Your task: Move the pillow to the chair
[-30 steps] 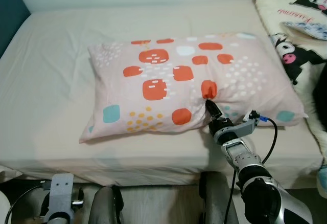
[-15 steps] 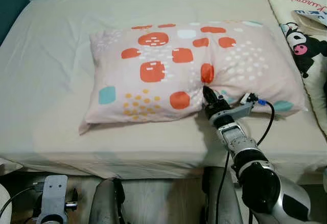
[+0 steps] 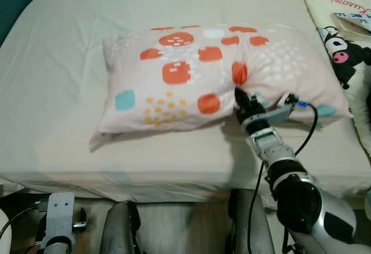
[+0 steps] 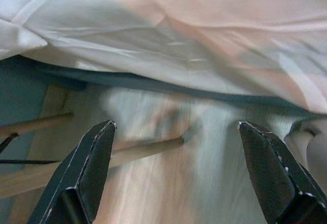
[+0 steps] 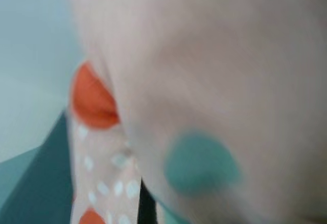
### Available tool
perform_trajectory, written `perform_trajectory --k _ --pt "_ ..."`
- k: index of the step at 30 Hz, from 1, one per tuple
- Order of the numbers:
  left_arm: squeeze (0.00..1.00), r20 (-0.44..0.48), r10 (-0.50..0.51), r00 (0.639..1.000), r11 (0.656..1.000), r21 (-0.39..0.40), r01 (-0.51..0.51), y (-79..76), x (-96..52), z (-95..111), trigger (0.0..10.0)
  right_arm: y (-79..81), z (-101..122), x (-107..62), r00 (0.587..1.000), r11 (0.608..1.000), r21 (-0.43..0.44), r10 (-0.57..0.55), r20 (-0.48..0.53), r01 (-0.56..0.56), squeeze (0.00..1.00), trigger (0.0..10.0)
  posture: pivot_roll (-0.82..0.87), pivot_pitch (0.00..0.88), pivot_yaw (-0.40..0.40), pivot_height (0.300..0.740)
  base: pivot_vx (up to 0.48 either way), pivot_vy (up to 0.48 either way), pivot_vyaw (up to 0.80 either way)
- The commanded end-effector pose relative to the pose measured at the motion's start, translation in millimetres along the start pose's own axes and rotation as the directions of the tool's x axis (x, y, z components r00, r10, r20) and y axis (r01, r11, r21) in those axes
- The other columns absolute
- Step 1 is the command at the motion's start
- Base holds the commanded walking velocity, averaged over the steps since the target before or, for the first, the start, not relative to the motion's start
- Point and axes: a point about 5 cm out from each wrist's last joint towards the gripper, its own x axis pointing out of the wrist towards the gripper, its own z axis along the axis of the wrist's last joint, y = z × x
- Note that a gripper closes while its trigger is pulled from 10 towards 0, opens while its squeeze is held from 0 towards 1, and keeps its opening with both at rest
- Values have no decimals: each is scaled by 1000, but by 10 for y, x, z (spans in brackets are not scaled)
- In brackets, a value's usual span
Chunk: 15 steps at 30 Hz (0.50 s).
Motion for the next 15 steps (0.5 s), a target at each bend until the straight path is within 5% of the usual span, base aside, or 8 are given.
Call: perform_trajectory --k 1,10,15 --pt "0 -98 54 994 998 -25 -57 73 -39 -182 10000 208 25 127 991 991 -33 130 -31 -131 0 0 78 248 31 480 0 0 0" --pt "0 -191 54 980 996 -54 -66 -25 12 -273 10000 687 275 328 921 921 -61 388 29 -385 0 0 45 168 25 514 0 0 0" --pt "0 -302 34 953 985 -154 -84 -94 -21 -432 10000 821 250 348 888 887 -71 459 35 -456 0 0 19 118 25 534 -480 0 0"
